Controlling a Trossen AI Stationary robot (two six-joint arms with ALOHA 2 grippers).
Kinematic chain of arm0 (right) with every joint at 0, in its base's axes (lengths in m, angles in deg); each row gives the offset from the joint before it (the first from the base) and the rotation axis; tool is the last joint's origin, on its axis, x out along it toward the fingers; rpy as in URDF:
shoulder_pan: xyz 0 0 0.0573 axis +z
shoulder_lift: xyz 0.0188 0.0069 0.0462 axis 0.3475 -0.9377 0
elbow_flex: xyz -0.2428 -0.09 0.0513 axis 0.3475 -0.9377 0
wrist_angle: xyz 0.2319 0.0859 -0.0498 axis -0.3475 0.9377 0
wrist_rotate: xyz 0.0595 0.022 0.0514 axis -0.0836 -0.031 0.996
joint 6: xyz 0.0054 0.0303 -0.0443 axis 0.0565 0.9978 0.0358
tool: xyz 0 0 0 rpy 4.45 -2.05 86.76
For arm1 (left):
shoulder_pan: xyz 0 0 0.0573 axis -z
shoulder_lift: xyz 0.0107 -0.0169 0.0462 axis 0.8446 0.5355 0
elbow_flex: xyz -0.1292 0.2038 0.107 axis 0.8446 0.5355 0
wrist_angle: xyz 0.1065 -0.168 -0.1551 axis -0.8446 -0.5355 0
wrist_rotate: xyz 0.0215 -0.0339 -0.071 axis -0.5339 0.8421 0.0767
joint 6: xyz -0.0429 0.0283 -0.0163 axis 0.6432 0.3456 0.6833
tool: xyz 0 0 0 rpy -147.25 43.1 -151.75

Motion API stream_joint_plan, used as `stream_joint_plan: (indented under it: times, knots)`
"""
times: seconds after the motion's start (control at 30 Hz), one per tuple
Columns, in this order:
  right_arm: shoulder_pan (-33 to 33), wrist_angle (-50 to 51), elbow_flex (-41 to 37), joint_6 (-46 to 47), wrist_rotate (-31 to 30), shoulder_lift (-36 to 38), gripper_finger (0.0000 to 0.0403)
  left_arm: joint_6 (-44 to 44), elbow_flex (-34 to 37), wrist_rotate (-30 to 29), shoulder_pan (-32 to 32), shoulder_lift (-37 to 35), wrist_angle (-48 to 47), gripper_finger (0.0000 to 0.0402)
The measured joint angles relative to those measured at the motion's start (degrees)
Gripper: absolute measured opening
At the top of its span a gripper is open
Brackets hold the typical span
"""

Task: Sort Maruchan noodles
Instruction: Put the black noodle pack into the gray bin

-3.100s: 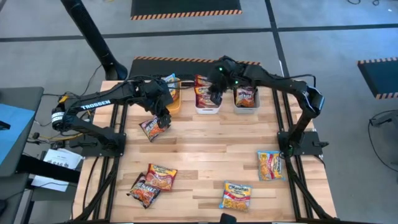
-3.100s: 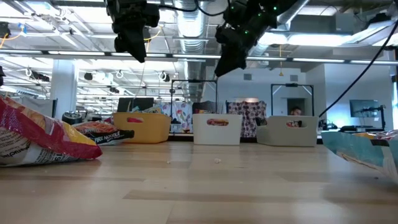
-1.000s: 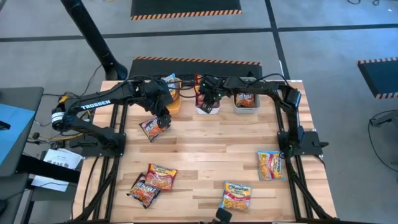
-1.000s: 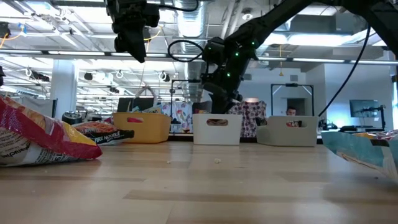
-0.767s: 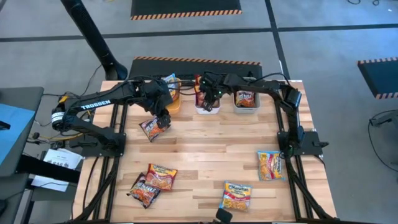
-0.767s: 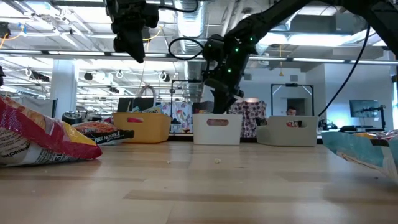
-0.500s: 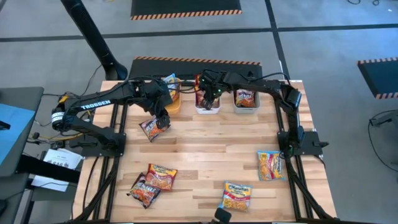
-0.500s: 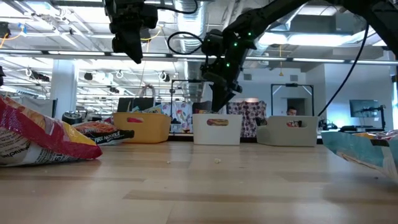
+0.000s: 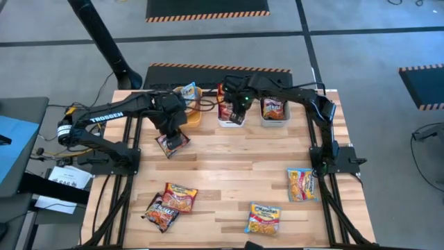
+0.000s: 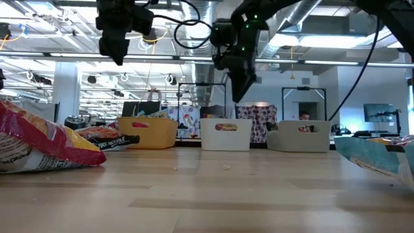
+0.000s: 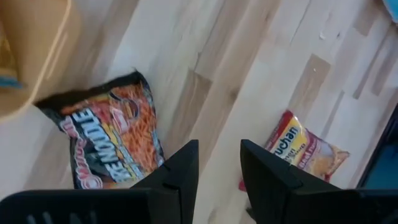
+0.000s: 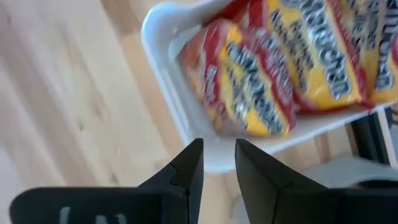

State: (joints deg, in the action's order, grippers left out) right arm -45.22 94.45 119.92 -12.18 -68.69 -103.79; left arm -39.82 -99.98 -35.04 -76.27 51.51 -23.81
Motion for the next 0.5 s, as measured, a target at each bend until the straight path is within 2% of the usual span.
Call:
stream_joint_plan:
  times: [0.2, 0.5]
  knots:
    - [2.4, 10.3, 3.5, 0.0, 0.1, 0.0, 0.0118, 2.1, 0.0, 0.0, 3.3, 0.0, -4.0, 0.0105]
    - [7.8, 25.1, 3.9, 1.7, 1.0, 0.0, 0.0118, 6.8, 0.0, -0.4, 11.4, 0.0, -7.1, 0.0105]
